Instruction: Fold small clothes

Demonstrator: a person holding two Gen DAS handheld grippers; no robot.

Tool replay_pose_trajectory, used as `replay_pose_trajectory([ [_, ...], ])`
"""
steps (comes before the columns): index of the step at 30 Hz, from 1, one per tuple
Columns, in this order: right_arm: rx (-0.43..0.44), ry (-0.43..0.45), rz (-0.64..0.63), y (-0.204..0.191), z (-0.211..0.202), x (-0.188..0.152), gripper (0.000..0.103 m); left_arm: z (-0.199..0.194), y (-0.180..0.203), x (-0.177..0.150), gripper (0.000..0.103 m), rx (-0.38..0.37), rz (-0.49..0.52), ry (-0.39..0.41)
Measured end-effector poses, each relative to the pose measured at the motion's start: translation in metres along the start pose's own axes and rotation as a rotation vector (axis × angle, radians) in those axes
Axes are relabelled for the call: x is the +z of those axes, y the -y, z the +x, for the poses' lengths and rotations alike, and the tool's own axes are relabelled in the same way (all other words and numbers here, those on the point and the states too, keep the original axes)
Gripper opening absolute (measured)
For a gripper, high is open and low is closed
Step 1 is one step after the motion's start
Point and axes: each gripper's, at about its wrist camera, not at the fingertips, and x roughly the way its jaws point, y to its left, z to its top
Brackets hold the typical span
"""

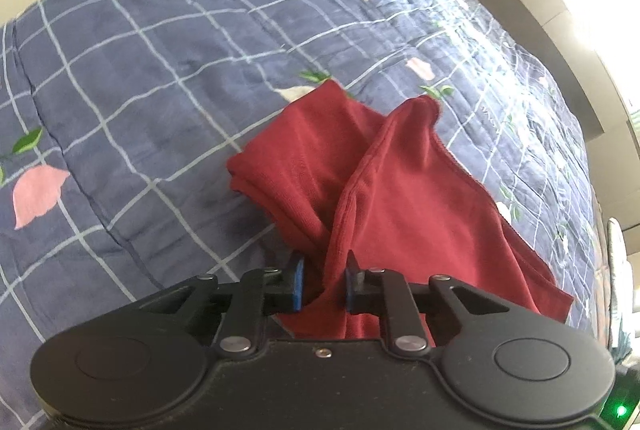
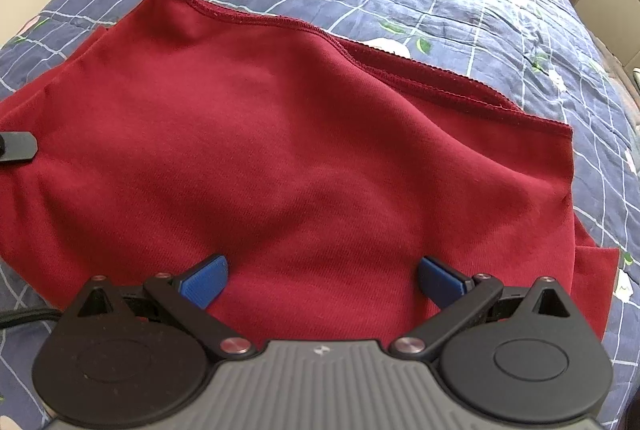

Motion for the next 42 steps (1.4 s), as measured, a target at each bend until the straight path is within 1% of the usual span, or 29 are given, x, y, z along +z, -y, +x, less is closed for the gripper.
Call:
replay_pose_trajectory([
  [6, 0.049, -0.023, -0.005, 0.009, -0.003, 0.003, 0.103, -0.01, 0.014, -0.002, 0.017, -0.004, 0.051, 0.039],
  [8, 0.068, -0.014, -0.006, 0.014, -0.008, 0.002, 0.103, -0.014, 0.019, -0.002, 0.017, -0.008, 0.07, 0.049],
  [9, 0.083, 0.002, 0.001, 0.018, -0.012, 0.0, 0.103, -0.016, 0.023, -0.002, 0.017, -0.01, 0.08, 0.056],
  [13, 0.173, 0.117, 0.067, 0.051, -0.034, -0.014, 0.103, -0.024, 0.038, -0.004, 0.016, -0.014, 0.127, 0.083],
  [14, 0.18, 0.143, 0.077, 0.06, -0.039, -0.019, 0.103, -0.026, 0.042, -0.005, 0.016, -0.016, 0.138, 0.092],
  [17, 0.141, 0.202, 0.101, 0.086, -0.053, -0.037, 0.103, -0.032, 0.057, -0.01, 0.015, -0.037, 0.178, 0.124],
  [21, 0.069, 0.236, 0.151, 0.124, -0.072, -0.063, 0.103, -0.039, 0.085, -0.018, 0.014, -0.069, 0.255, 0.136],
  [23, 0.041, 0.242, 0.189, 0.144, -0.082, -0.079, 0.103, -0.046, 0.106, -0.026, 0.014, -0.109, 0.329, 0.145],
  [25, 0.001, 0.23, 0.222, 0.161, -0.089, -0.093, 0.103, -0.052, 0.127, -0.036, 0.014, -0.155, 0.411, 0.146],
  [27, -0.041, 0.209, 0.254, 0.176, -0.093, -0.107, 0.103, -0.056, 0.151, -0.049, 0.014, -0.211, 0.498, 0.132],
  [28, -0.063, 0.192, 0.272, 0.182, -0.094, -0.114, 0.103, -0.057, 0.162, -0.056, 0.014, -0.238, 0.539, 0.113],
  [31, -0.109, 0.153, 0.311, 0.199, -0.096, -0.134, 0.103, -0.055, 0.193, -0.084, 0.014, -0.306, 0.668, 0.044],
  [33, -0.13, 0.13, 0.332, 0.206, -0.096, -0.147, 0.103, -0.048, 0.211, -0.108, 0.014, -0.35, 0.761, -0.006],
  [35, -0.152, 0.111, 0.349, 0.212, -0.096, -0.158, 0.103, -0.036, 0.223, -0.131, 0.014, -0.368, 0.828, -0.069],
  [37, -0.167, 0.098, 0.359, 0.216, -0.095, -0.164, 0.103, -0.025, 0.228, -0.152, 0.015, -0.374, 0.865, -0.126],
  [38, -0.174, 0.095, 0.362, 0.218, -0.095, -0.166, 0.103, -0.023, 0.229, -0.16, 0.015, -0.369, 0.878, -0.14],
  [40, -0.182, 0.094, 0.363, 0.219, -0.096, -0.169, 0.103, -0.018, 0.227, -0.171, 0.017, -0.349, 0.9, -0.147],
  [42, -0.183, 0.097, 0.362, 0.221, -0.096, -0.169, 0.103, -0.017, 0.221, -0.174, 0.018, -0.351, 0.88, -0.156],
])
